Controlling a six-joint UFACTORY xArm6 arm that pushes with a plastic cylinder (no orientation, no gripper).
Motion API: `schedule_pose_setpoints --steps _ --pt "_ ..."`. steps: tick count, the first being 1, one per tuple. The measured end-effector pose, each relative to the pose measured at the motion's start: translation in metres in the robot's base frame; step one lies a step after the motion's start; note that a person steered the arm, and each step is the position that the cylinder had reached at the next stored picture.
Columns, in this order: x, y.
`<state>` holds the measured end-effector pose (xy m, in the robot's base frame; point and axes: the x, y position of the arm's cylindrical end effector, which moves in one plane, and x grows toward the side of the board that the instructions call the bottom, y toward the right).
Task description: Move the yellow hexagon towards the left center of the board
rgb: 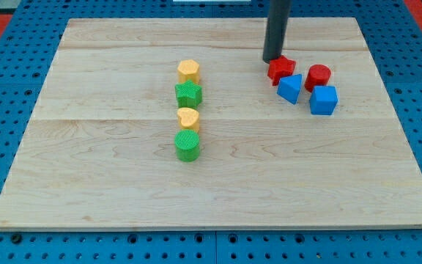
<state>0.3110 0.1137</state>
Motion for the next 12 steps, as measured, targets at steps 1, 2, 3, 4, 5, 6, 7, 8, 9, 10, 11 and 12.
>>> schedule_pose_setpoints --steps 1,2,3,4,5,6,7,8,9,10,11,12 --pt "0.006 0.015" --pt "0.002 0.015" --pt "0.0 0.015" --pt "0.0 0.0" --pt "0.0 -0.03" --pt "0.0 -0.057" --pt "0.016 -0.089" --pt "0.03 -0.116" --pt "0.038 -0.162" --pt "0.031 -0.201" --pt "0.04 -0.248" --pt "0.032 -0.279"
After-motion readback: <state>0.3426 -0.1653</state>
